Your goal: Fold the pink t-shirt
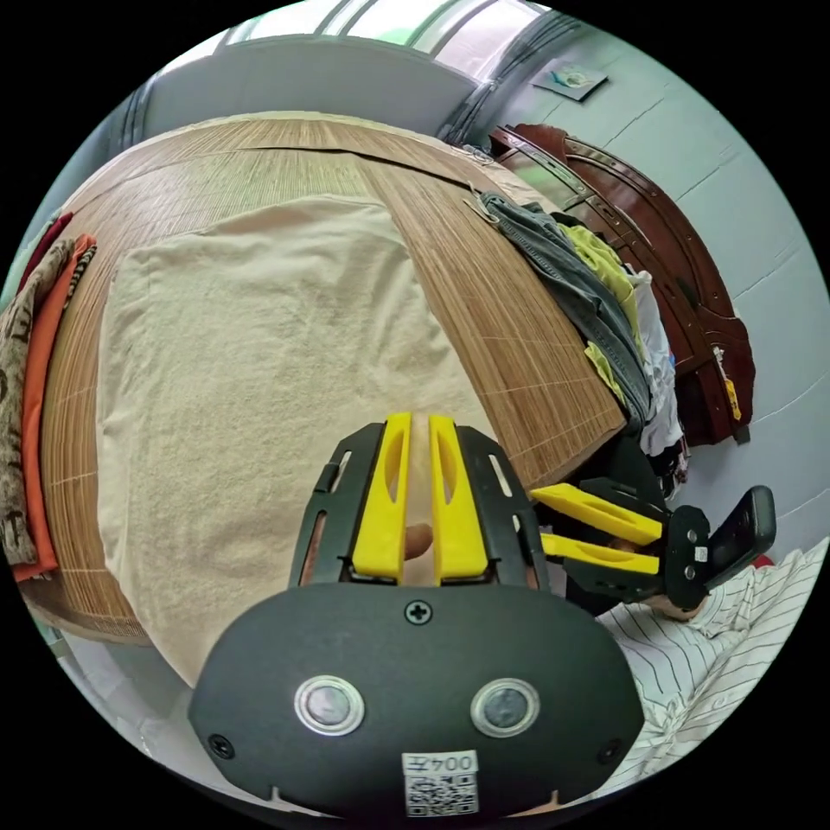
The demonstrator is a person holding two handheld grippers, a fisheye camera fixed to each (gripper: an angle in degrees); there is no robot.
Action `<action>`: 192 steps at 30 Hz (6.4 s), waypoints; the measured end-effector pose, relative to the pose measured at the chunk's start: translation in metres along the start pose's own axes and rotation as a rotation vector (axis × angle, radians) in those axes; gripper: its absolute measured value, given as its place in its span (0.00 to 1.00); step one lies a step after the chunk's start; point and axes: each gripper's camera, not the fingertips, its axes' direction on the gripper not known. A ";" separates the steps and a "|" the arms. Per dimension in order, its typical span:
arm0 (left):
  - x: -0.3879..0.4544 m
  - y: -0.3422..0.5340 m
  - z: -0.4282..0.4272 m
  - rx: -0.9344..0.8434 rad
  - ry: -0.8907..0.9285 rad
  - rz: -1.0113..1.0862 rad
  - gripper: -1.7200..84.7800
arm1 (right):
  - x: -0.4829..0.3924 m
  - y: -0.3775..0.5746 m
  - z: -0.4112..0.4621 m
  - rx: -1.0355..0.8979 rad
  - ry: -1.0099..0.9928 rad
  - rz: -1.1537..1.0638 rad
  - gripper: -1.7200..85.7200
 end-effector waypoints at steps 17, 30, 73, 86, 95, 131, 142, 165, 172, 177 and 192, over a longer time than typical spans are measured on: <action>-0.029 0.014 0.010 0.076 0.085 -0.100 0.02 | 0.023 -0.006 -0.013 -0.039 0.017 0.021 0.02; -0.011 0.025 0.041 0.162 0.182 0.113 0.02 | 0.240 -0.222 0.035 -0.046 -0.361 0.341 0.11; -0.113 -0.095 0.003 0.334 -0.061 -0.170 0.02 | 0.156 -0.302 0.098 0.071 -0.167 -0.055 0.01; -0.139 -0.089 0.020 0.324 0.036 -0.445 0.02 | 0.121 -0.330 0.132 -0.055 -0.093 -0.144 0.01; -0.047 -0.038 -0.047 0.310 -0.055 -0.180 0.02 | 0.067 -0.239 0.030 -0.170 -0.215 -0.273 0.02; -0.049 0.132 -0.078 0.350 0.417 -0.437 0.02 | 0.141 -0.051 0.015 -0.161 -0.680 0.344 0.11; -0.053 0.179 -0.050 0.324 0.610 -0.619 0.05 | 0.181 -0.038 0.037 -0.215 -0.800 0.481 0.13; -0.069 0.172 -0.028 0.626 0.756 -1.010 0.22 | 0.256 -0.073 -0.018 -0.190 -0.939 0.630 0.06; -0.077 0.155 -0.025 0.661 0.726 -1.071 0.16 | 0.271 -0.069 -0.023 -0.174 -0.949 0.618 0.06; -0.078 0.138 -0.048 0.599 0.622 -1.063 0.08 | 0.287 -0.059 -0.020 -0.140 -0.955 0.566 0.10; -0.097 0.113 -0.104 0.554 0.746 -1.075 0.08 | 0.353 -0.097 0.056 -0.153 -1.114 0.711 0.21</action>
